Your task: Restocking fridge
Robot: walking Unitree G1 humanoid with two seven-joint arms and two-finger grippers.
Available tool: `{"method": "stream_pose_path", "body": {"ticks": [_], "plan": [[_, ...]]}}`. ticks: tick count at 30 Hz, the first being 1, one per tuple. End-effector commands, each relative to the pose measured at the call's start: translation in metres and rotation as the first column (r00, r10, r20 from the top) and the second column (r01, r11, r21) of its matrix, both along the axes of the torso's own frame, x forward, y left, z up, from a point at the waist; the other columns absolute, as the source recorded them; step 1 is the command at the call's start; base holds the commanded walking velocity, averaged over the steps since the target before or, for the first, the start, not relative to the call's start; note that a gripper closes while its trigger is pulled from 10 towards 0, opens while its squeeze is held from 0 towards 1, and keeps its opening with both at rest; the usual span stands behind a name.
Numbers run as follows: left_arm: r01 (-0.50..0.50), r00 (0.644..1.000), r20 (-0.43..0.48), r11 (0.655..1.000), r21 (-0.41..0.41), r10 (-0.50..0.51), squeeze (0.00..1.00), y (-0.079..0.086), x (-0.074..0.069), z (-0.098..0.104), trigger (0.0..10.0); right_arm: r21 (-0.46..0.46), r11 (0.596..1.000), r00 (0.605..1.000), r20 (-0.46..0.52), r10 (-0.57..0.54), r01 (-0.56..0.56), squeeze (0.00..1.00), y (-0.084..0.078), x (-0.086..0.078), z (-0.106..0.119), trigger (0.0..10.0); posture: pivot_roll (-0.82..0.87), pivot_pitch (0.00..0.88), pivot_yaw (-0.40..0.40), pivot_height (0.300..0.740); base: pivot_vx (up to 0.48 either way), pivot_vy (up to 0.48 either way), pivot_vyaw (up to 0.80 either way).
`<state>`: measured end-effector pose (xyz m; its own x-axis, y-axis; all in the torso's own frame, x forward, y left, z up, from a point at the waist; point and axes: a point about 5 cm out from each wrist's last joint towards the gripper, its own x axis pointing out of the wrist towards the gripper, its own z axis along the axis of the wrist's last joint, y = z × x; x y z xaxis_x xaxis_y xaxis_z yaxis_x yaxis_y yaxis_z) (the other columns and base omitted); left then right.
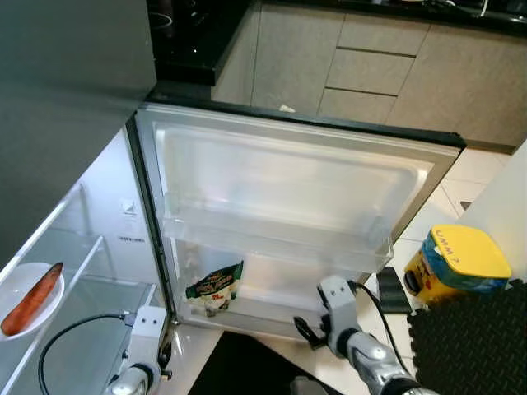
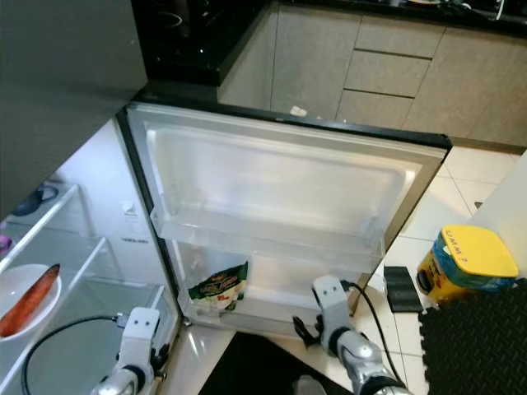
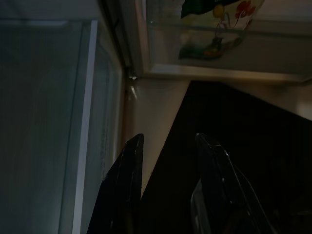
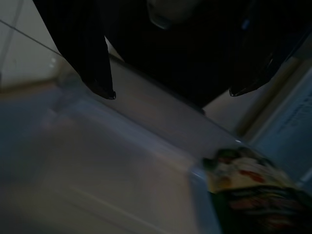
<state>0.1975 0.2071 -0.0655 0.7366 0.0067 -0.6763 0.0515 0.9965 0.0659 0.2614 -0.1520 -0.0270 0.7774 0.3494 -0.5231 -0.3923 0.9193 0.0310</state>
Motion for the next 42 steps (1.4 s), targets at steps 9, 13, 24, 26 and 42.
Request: {"method": "stream_pose_path", "body": {"ticks": [9, 13, 24, 26, 42], "plan": [[-0.003, 1.0, -0.005, 1.0, 0.0, 0.003, 0.0, -0.008, -0.009, -0.005, 10.0, 0.013, 1.0, 1.0, -0.031, 0.006, -0.006, 0.0, 0.008, -0.003, -0.004, 10.0, 0.04, 0.051, -0.138, 0.658, 0.0, 0.0, 0.0], [-0.009, 1.0, 0.003, 1.0, 0.012, 0.009, 0.0, -0.005, -0.01, -0.005, 10.0, 0.02, 1.0, 0.999, -0.032, 0.02, -0.02, 0.0, 0.013, -0.002, -0.003, 10.0, 0.05, 0.048, -0.143, 0.658, 0.0, 0.0, 0.0], [0.048, 0.999, 0.008, 0.998, 0.04, -0.048, 0.0, -0.004, -0.007, -0.003, 10.0, 0.055, 0.998, 0.998, -0.052, -0.023, 0.026, 0.0, 0.018, -0.008, -0.008, 10.0, 0.01, 0.031, -0.108, 0.658, 0.0, 0.0, 0.0], [0.068, 0.998, 0.009, 0.997, 0.046, -0.068, 0.0, -0.006, -0.003, -0.002, 10.0, 0.05, 0.996, 0.995, -0.075, -0.069, 0.072, 0.0, 0.011, -0.017, -0.015, 10.0, 0.0, 0.027, -0.096, 0.658, 0.0, 0.0, 0.0], [-0.03, 0.998, 0.051, 0.999, -0.03, 0.032, 0.0, -0.005, -0.001, 0.0, 10.0, 0.034, 0.986, 0.977, -0.145, -0.158, 0.165, 0.0, -0.013, -0.043, -0.031, 10.0, -0.06, 0.009, -0.051, 0.673, 0.0, 0.0, 0.0]]}}
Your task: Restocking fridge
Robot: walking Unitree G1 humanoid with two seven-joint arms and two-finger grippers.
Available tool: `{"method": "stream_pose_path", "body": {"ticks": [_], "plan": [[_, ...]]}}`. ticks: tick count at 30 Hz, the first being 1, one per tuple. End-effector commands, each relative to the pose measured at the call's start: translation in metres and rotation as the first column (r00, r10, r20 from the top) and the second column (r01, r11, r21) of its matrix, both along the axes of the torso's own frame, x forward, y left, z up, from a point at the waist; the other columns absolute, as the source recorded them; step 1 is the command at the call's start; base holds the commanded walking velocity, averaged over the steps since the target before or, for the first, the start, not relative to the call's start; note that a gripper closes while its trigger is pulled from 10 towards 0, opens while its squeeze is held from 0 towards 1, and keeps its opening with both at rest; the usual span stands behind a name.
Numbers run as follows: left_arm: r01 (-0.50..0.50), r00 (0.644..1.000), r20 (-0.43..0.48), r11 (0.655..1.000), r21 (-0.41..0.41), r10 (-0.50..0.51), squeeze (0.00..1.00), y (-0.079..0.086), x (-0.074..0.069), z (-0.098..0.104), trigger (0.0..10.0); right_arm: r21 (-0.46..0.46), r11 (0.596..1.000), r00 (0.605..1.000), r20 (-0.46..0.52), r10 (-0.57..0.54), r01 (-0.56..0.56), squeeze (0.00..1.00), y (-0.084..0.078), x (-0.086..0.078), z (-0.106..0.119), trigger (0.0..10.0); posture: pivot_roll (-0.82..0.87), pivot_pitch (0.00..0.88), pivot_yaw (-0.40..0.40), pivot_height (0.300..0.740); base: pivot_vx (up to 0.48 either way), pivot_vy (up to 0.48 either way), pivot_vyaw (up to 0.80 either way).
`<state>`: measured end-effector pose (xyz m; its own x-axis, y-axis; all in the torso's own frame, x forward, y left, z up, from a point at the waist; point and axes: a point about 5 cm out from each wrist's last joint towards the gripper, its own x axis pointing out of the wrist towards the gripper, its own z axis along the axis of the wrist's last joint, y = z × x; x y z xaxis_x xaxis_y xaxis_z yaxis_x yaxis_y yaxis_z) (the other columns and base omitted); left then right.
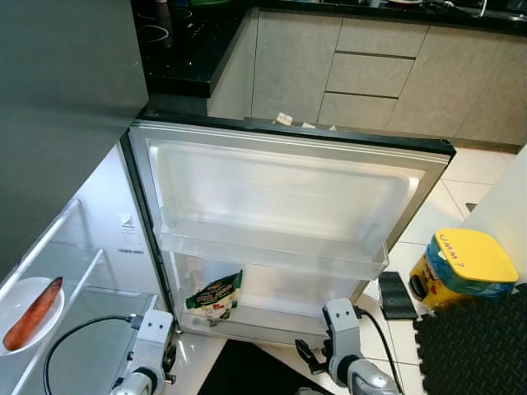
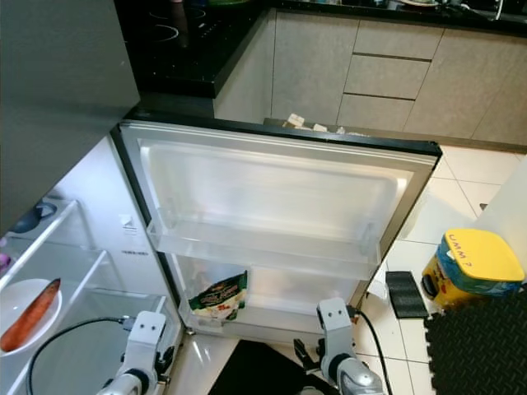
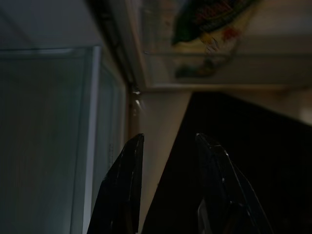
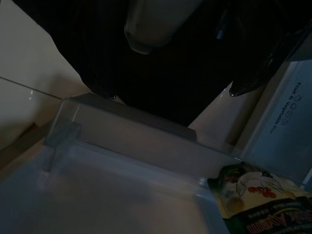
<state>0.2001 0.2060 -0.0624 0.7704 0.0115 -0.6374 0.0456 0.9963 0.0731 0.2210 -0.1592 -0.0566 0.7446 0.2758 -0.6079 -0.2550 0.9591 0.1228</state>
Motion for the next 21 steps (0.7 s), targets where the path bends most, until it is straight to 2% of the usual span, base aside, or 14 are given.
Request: {"method": "stream_pose_path", "body": {"ticks": [1, 6, 21], "plan": [[-0.028, 1.0, -0.001, 0.999, -0.034, 0.028, 0.0, -0.0041, -0.0036, -0.0026, 10.0, -0.007, 1.0, 1.0, -0.011, -0.027, 0.027, 0.0, -0.006, -0.0026, -0.0016, 10.0, -0.06, 0.009, -0.051, 0.673, 0.0, 0.0, 0.0], [-0.07, 0.998, -0.001, 0.997, -0.044, 0.07, 0.0, -0.001, -0.0055, -0.0034, 10.0, -0.007, 0.999, 0.999, -0.01, -0.047, 0.047, 0.0, -0.007, -0.0028, -0.0017, 10.0, -0.07, 0.006, -0.054, 0.683, 0.0, 0.0, 0.0], [-0.045, 0.999, 0.01, 0.996, -0.071, 0.046, 0.0, -0.0045, -0.0015, -0.0016, 10.0, -0.028, 0.999, 0.999, -0.023, -0.033, 0.032, 0.0, -0.0081, -0.0016, -0.0018, 10.0, -0.06, 0.008, -0.053, 0.683, 0.0, 0.0, 0.0]]}}
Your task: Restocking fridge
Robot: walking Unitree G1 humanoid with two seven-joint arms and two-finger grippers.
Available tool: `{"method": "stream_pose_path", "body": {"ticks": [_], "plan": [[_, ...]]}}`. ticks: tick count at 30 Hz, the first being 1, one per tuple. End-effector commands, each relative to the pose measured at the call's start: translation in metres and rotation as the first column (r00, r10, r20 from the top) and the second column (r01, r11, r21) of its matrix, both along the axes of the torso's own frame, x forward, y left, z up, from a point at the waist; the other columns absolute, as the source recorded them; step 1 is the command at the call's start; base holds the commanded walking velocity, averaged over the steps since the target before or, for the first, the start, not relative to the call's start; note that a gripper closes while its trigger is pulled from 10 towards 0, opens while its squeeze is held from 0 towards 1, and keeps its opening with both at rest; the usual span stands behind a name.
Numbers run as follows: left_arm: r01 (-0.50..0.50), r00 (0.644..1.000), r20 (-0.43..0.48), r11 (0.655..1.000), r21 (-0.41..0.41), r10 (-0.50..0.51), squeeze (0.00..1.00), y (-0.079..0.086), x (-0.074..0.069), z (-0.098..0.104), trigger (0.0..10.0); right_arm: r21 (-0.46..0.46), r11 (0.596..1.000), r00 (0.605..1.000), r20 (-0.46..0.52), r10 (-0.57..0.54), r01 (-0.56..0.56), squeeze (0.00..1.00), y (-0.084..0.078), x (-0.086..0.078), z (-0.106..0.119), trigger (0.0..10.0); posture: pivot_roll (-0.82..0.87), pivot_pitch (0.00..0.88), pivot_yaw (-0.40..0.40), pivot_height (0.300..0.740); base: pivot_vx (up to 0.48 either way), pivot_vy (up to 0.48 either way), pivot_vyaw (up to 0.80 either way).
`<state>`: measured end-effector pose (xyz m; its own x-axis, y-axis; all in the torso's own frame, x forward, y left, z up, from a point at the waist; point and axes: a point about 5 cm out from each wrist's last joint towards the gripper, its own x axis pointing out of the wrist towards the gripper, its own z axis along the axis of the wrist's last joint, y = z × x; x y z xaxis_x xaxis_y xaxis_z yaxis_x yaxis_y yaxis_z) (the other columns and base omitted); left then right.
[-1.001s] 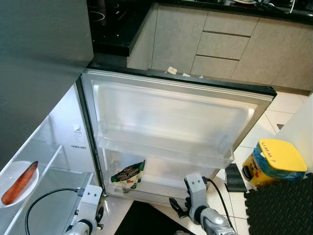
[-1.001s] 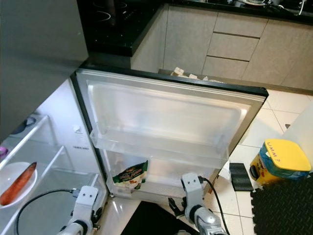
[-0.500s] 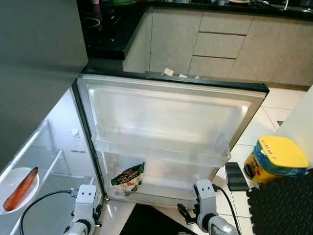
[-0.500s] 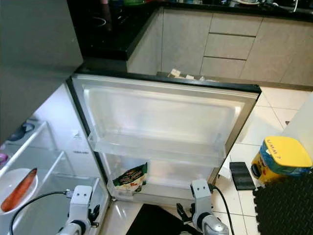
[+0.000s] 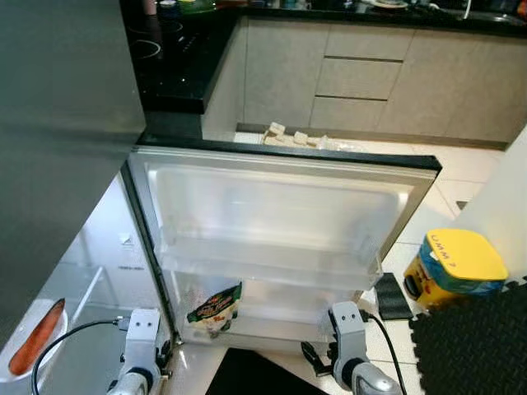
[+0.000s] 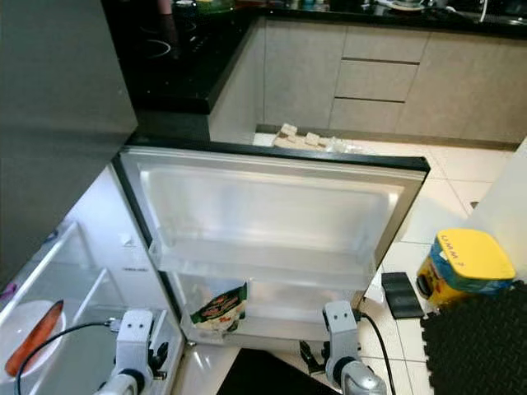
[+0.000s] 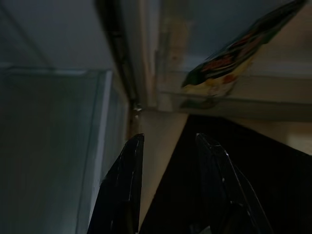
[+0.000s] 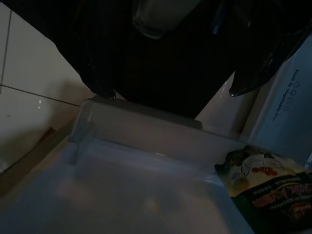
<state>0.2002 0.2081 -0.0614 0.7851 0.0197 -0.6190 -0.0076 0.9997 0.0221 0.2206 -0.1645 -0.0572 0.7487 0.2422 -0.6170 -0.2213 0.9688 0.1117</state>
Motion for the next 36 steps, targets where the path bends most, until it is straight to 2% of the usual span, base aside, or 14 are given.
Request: {"method": "stream_pose_path", "body": {"ticks": [1, 9, 14, 22, 36], "plan": [[0.012, 1.0, -0.016, 1.0, -0.019, -0.013, 0.0, -0.007, -0.002, -0.003, 10.0, -0.016, 1.0, 1.0, -0.015, 0.003, -0.003, 0.0, -0.003, -0.001, -0.001, 10.0, -0.06, 0.008, -0.054, 0.683, 0.0, 0.0, 0.0], [0.016, 0.998, -0.055, 1.0, -0.016, -0.017, 0.0, -0.006, -0.01, -0.008, 10.0, 0.004, 0.999, 0.999, 0.001, 0.038, -0.038, 0.0, 0.0, 0.001, 0.001, 10.0, -0.06, 0.005, -0.056, 0.683, 0.0, 0.0, 0.0], [0.026, 0.995, -0.094, 1.0, -0.01, -0.027, 0.0, -0.005, -0.016, -0.012, 10.0, 0.003, 0.999, 0.999, 0.007, 0.039, -0.039, 0.0, 0.001, 0.002, 0.002, 10.0, -0.06, 0.004, -0.052, 0.708, 0.0, 0.0, 0.0], [0.029, 0.995, -0.1, 1.0, -0.007, -0.03, 0.0, -0.003, -0.016, -0.012, 10.0, 0.005, 0.999, 0.999, 0.008, 0.033, -0.033, 0.0, 0.0, 0.002, 0.002, 10.0, -0.06, 0.001, -0.052, 0.738, 0.0, 0.0, 0.0], [0.026, 0.989, -0.147, 1.0, -0.015, -0.027, 0.0, -0.01, -0.02, -0.017, 10.0, -0.012, 1.0, 0.999, -0.033, 0.024, -0.025, 0.0, -0.001, -0.004, -0.003, 10.0, -0.06, 0.008, -0.057, 0.738, 0.0, 0.0, 0.0]]}}
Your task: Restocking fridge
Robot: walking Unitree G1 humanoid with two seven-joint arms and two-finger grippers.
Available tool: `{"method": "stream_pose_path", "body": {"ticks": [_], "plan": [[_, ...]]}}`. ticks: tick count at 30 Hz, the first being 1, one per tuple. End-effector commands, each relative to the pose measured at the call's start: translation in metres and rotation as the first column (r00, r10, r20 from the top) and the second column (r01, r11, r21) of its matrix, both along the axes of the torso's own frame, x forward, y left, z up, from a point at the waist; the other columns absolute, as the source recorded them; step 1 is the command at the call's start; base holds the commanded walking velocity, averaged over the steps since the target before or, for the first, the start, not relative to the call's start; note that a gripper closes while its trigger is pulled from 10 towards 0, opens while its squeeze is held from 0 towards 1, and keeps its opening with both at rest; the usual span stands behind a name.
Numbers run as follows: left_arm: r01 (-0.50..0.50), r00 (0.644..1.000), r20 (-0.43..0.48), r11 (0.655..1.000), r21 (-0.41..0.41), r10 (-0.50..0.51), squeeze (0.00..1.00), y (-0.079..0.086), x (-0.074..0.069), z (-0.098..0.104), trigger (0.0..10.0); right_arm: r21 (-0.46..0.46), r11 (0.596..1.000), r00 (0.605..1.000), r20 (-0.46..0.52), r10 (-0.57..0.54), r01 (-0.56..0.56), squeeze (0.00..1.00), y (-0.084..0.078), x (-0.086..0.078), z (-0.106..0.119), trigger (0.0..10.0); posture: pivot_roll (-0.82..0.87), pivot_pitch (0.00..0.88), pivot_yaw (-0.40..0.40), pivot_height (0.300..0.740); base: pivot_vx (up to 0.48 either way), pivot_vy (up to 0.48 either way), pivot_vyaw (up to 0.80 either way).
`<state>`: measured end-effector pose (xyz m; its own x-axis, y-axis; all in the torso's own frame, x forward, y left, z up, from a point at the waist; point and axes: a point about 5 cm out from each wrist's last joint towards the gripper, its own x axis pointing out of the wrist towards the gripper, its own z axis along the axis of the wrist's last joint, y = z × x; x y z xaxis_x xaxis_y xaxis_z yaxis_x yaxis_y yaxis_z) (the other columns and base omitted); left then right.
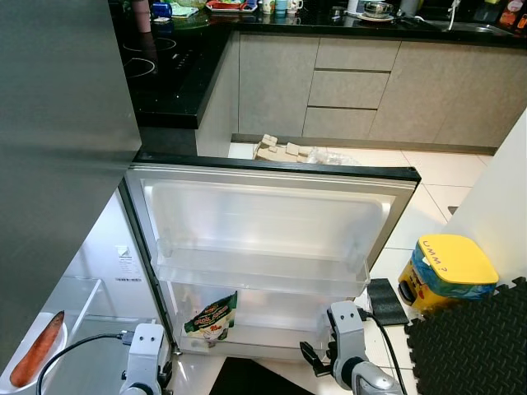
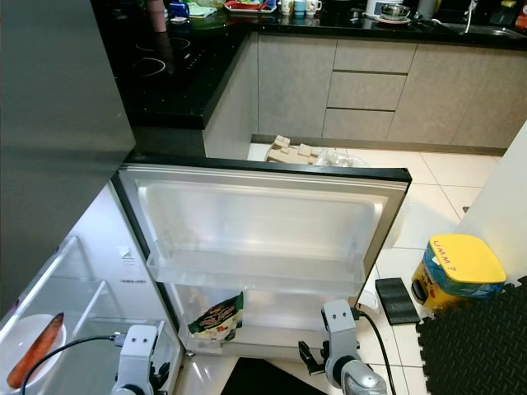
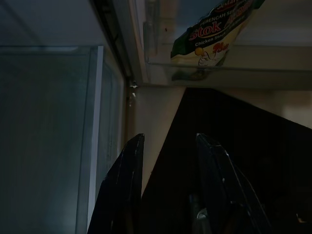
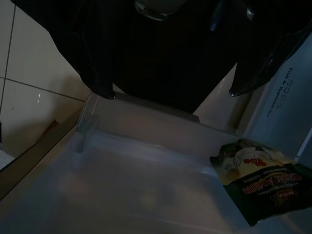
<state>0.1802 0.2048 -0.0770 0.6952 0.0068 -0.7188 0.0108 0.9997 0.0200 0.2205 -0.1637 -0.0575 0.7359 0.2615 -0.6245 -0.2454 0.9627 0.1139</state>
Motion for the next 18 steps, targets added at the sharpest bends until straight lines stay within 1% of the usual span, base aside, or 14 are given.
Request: {"method": "stream_pose_path", "body": {"ticks": [1, 6, 16, 18], "plan": [[0.005, 1.0, -0.011, 1.0, -0.016, -0.005, 0.0, -0.0075, -0.0008, -0.002, 10.0, -0.013, 1.0, 1.0, -0.025, -0.001, 0.001, 0.0, -0.0024, -0.0042, -0.0031, 10.0, -0.06, 0.01, -0.056, 0.738, 0.0, 0.0, 0.0], [0.009, 1.0, -0.016, 1.0, -0.029, -0.01, 0.0, -0.0082, -0.0033, -0.0032, 10.0, -0.012, 1.0, 0.999, -0.034, -0.005, 0.004, 0.0, -0.003, -0.0074, -0.005, 10.0, -0.06, 0.014, -0.05, 0.738, 0.0, 0.0, 0.0], [0.031, 0.999, -0.016, 0.999, -0.025, -0.031, 0.0, -0.0112, -0.0013, -0.0027, 10.0, -0.019, 1.0, 0.999, -0.042, -0.008, 0.007, 0.0, -0.0032, -0.0095, -0.0065, 10.0, -0.07, 0.005, -0.049, 0.738, 0.0, 0.0, 0.0], [0.033, 0.999, -0.016, 0.999, -0.025, -0.033, 0.0, -0.0118, -0.0012, -0.0028, 10.0, -0.021, 1.0, 0.999, -0.044, -0.008, 0.007, 0.0, -0.0033, -0.0097, -0.0066, 10.0, -0.07, 0.004, -0.049, 0.738, -0.24, 0.0, 0.0]]}}
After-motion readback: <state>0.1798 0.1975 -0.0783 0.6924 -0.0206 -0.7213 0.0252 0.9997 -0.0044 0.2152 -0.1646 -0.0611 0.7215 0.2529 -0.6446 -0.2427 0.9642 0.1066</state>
